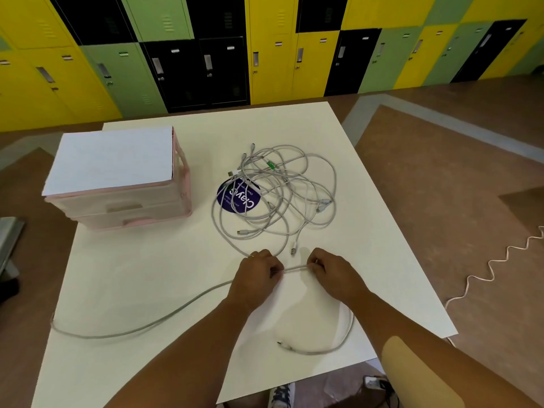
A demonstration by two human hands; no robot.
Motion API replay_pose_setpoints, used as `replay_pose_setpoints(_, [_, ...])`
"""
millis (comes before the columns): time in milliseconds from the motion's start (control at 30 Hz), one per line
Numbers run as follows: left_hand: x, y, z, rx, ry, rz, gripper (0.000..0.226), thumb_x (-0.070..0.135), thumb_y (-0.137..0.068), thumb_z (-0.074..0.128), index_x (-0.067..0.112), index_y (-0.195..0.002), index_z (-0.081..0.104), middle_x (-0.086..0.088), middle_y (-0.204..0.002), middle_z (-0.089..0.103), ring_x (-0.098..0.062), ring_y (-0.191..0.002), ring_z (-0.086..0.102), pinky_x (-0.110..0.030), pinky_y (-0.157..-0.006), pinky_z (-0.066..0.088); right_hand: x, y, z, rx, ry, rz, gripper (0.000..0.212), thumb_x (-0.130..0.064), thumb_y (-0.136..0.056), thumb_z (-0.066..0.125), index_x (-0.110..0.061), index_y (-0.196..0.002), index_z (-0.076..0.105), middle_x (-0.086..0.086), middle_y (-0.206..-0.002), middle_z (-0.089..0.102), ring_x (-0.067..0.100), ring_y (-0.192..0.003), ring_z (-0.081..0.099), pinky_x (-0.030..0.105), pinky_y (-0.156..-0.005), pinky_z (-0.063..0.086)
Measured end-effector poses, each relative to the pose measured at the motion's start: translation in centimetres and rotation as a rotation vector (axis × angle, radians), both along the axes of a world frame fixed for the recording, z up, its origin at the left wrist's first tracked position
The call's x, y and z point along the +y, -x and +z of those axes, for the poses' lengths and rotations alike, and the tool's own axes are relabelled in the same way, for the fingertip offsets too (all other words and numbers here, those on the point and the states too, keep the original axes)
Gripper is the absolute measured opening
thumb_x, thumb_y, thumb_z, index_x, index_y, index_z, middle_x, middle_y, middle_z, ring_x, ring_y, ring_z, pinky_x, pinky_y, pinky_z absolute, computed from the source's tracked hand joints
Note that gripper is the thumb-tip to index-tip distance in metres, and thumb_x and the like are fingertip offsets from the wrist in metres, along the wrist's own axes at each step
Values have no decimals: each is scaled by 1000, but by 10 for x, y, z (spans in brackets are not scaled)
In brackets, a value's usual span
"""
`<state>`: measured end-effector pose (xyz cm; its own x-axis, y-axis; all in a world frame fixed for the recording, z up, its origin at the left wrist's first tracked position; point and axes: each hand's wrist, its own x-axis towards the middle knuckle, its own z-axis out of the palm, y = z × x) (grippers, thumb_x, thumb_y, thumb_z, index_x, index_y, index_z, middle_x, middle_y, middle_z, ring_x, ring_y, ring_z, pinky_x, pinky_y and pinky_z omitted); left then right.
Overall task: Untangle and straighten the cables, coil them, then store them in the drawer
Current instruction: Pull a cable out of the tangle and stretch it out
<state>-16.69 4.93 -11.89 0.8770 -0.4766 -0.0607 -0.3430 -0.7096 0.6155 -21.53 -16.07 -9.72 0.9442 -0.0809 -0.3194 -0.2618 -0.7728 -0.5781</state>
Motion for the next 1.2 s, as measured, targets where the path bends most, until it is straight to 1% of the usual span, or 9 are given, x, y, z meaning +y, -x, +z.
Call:
replay_pose_setpoints(200, [-29,5,1,-19,-5,-48,14,26,-87,70,23,-101,70,6,-93,63,-14,-89,52,-27,-80,43,8,2,-3,10,119,-18,9,-31,-100,47,-25,-95,52,-2,-84,66,22,-78,61,39,-71,52])
replay_pose_setpoints(300, [-32,7,-4,-68,-32,-18,5,20,-89,64,21,-91,69,7,-89,64,-15,-85,56,-31,-79,46,2,4,-1,33,215,-22,21,-43,-98,50,-24,-91,49,-3,-82,65,21,-76,60,35,-68,48])
replay_pose_setpoints(433, [-35,5,-6,-110,-65,-54,7,19,-90,61,21,-90,67,6,-90,64,-15,-83,58,-32,-76,49,-11,9,2,33,353,-8,35,-56,-95,49,-24,-81,46,-6,-73,58,19,-69,53,33,-65,45])
replay_pose_setpoints(500, [-37,2,-5,-119,-80,-65,7,20,-92,60,22,-91,66,7,-91,63,-15,-82,59,-33,-75,50,-11,11,1,-12,369,11,32,-52,-97,46,-24,-81,44,-6,-73,55,18,-69,52,32,-64,44])
replay_pose_setpoints(600, [-36,-1,-7,-113,-86,-64,7,21,-93,58,21,-93,65,6,-91,62,-15,-82,59,-32,-73,50,-21,14,-2,-100,315,0,12,-33,-101,44,-27,-93,51,-8,-88,60,19,-78,58,33,-68,47])
replay_pose_setpoints(667, [-35,-1,-7,-120,-81,-62,7,21,-93,59,21,-92,65,6,-90,62,-15,-82,59,-30,-72,49,-34,17,1,-109,300,-78,12,-27,-101,43,-28,-100,55,-9,-93,62,19,-81,60,33,-71,48])
replay_pose_setpoints(1000, [-35,2,-10,-172,-91,-55,8,24,-91,59,21,-89,66,6,-85,62,-16,-77,60,-34,-67,52,-48,13,1,-12,320,-180,24,-44,-98,50,-23,-87,49,-4,-82,63,22,-77,59,32,-67,45])
replay_pose_setpoints(1100, [-43,2,-12,-218,-159,-103,13,28,-89,55,22,-98,63,4,-94,59,-18,-82,57,-38,-65,51,-51,12,2,-14,287,-162,27,-45,-97,53,-23,-82,47,-6,-78,59,20,-75,56,30,-63,39])
replay_pose_setpoints(1200, [-64,1,-11,-228,-170,-208,27,34,-92,53,23,-115,61,1,-108,57,-21,-93,54,-39,-73,51,-53,13,-4,-47,222,-122,19,-38,-96,55,-25,-84,50,-6,-82,59,17,-78,55,30,-65,43])
